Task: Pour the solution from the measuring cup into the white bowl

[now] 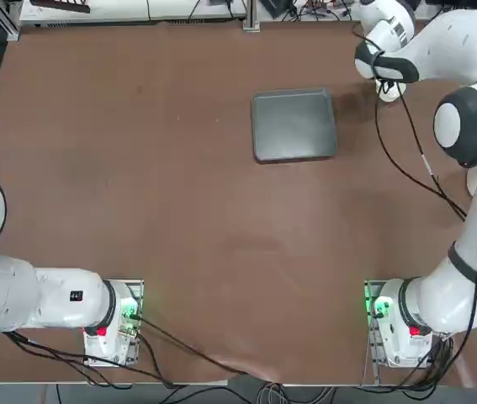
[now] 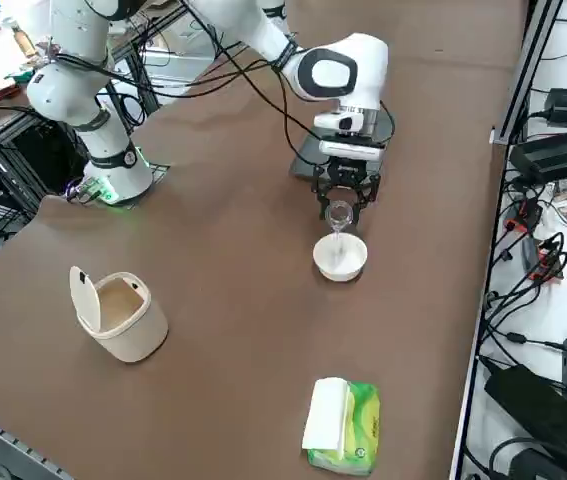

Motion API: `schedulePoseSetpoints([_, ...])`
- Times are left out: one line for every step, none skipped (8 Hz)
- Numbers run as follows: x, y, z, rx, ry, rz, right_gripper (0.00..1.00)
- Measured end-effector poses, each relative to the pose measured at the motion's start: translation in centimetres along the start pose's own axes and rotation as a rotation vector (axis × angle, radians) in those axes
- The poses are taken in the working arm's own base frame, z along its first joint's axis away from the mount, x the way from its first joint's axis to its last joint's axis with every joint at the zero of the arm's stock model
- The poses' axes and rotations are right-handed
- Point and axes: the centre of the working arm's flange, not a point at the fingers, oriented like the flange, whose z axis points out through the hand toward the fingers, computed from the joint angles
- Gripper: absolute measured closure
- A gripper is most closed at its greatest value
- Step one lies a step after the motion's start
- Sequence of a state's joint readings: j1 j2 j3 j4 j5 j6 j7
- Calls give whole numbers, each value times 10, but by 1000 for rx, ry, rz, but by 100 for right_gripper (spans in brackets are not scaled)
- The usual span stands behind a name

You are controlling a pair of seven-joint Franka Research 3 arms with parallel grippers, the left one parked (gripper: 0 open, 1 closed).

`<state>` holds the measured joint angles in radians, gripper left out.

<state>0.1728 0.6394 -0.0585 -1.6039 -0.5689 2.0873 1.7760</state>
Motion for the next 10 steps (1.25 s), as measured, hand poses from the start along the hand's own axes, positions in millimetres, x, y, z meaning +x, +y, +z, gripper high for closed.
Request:
schedulePoseSetpoints([8,-1,1,-5,-57,7,27])
schedulePoseSetpoints([17,-2,-1,-6,-122,13,27])
schedulePoseSetpoints([28,-3,-2,-2,-199,13,27])
schedulePoseSetpoints([44,-4,-1,8,-281,20,27])
schedulePoseSetpoints([61,-4,0,24,-361,31,27])
schedulePoseSetpoints([76,-3,3,39,-433,38,27])
schedulePoseSetpoints([89,0,9,48,-505,49,27])
schedulePoseSetpoints([99,4,15,58,-577,62,27])
schedulePoseSetpoints([108,6,19,79,-648,75,27])
schedulePoseSetpoints([117,9,21,106,-735,81,27])
